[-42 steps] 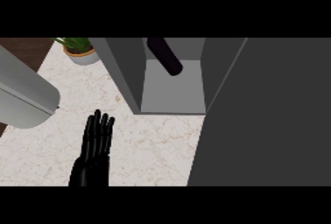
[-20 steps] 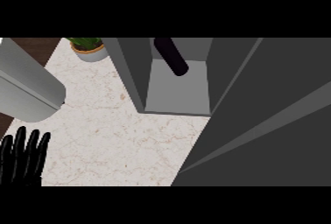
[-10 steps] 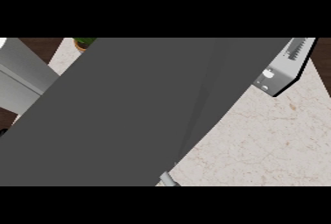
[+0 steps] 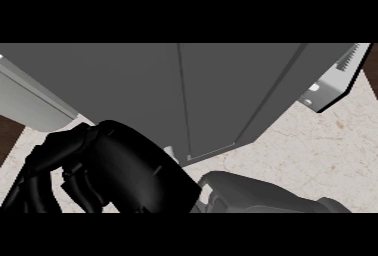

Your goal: Pick up the wine, place it into the cabinet and close the cabinet

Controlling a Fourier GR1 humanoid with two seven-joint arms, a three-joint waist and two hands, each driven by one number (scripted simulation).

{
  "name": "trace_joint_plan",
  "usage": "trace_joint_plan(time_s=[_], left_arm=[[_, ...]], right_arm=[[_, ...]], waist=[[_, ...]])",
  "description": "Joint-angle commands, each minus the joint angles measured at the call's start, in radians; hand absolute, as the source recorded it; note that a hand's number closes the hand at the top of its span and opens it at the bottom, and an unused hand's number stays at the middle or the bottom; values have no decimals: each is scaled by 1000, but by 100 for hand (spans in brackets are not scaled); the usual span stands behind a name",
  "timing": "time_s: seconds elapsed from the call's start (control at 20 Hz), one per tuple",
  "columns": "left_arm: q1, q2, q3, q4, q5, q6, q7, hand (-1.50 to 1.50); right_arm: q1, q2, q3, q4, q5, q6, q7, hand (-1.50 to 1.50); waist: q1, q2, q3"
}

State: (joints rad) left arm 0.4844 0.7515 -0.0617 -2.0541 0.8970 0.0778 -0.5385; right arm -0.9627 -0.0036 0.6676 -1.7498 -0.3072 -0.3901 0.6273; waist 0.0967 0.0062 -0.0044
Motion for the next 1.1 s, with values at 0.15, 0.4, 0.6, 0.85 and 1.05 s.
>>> trace_joint_plan(time_s=[0.15, 0.4, 0.6, 0.85, 1.05], left_arm=[[16, 21, 84, 52, 48, -102, -5, -150], [-13, 22, 99, 76, 60, -108, 7, -150], [-17, 23, 155, 75, 91, -94, 30, -150], [-23, 36, 197, 101, 121, -119, 63, -150], [27, 39, 239, 71, 139, -152, 68, -150]], right_arm=[[-258, 4, -119, 348, -266, 72, -118, 150], [-247, 4, -102, 428, -522, 377, -14, 150], [-320, 4, -180, 664, -593, 395, -117, 150], [-382, -7, -249, 868, -431, 439, -295, 150], [-349, -44, -281, 975, -389, 428, -419, 150]], waist=[[13, 10, 0], [-1, 18, 1], [-18, 10, 2], [-44, 10, 3], [-29, 11, 3]])
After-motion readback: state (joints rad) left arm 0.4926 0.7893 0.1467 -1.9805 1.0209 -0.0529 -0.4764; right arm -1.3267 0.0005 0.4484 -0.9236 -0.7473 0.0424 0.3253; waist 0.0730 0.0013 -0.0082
